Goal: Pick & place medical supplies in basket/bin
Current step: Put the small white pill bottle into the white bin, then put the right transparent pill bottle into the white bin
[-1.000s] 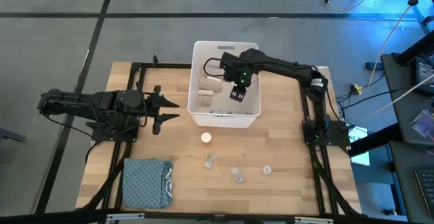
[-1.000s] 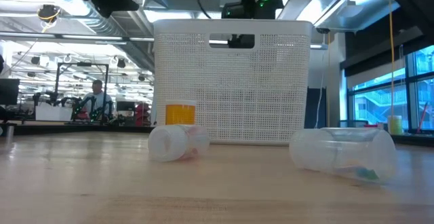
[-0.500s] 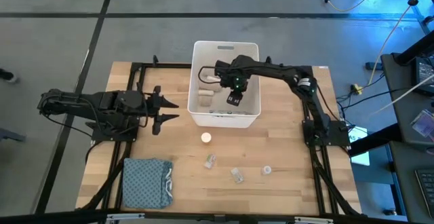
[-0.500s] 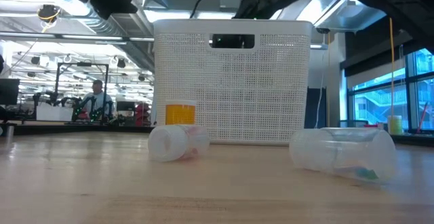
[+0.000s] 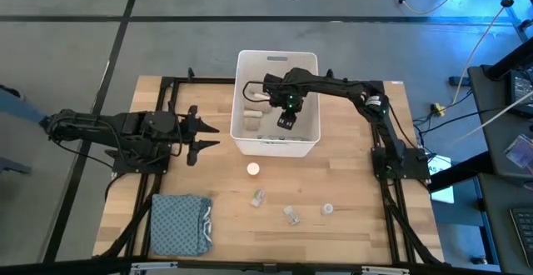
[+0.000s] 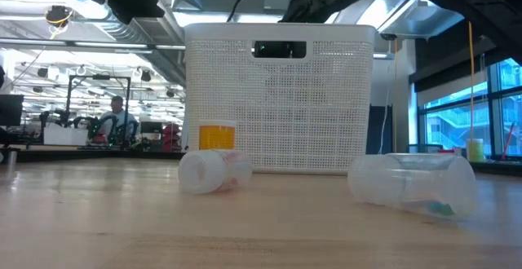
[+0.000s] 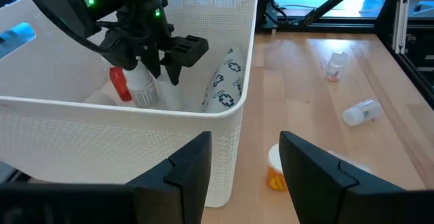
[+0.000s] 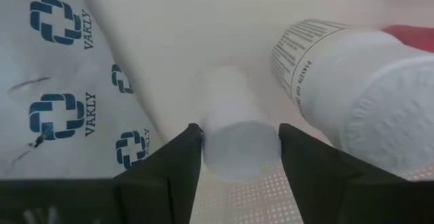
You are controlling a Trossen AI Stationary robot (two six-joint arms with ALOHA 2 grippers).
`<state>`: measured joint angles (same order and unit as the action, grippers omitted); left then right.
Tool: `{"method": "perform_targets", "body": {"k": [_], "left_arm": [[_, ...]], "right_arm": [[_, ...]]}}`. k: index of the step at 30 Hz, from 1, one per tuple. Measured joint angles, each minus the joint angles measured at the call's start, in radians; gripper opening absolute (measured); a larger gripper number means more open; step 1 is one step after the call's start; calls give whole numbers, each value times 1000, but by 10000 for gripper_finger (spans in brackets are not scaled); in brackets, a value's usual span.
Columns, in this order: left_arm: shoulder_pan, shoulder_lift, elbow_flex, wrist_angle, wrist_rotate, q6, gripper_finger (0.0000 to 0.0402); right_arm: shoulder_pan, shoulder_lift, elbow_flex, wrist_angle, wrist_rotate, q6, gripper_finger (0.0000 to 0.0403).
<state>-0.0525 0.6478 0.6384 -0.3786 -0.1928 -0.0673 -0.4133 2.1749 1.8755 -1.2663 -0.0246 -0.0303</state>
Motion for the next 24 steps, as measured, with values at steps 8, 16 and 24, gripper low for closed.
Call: {"method": "perform_targets", "body": {"k": [8,16,24], "left_arm": [[0,0,0,0,0,-14,166],[0,0,0,0,0,-16,166],[0,0,0,-3,0,-25,166]], "right_arm": [[0,0,0,-13,-3,2,250],[5,-1,152,-156,-3,31,265],[52,-1,463,-307,3,111,265]]}}
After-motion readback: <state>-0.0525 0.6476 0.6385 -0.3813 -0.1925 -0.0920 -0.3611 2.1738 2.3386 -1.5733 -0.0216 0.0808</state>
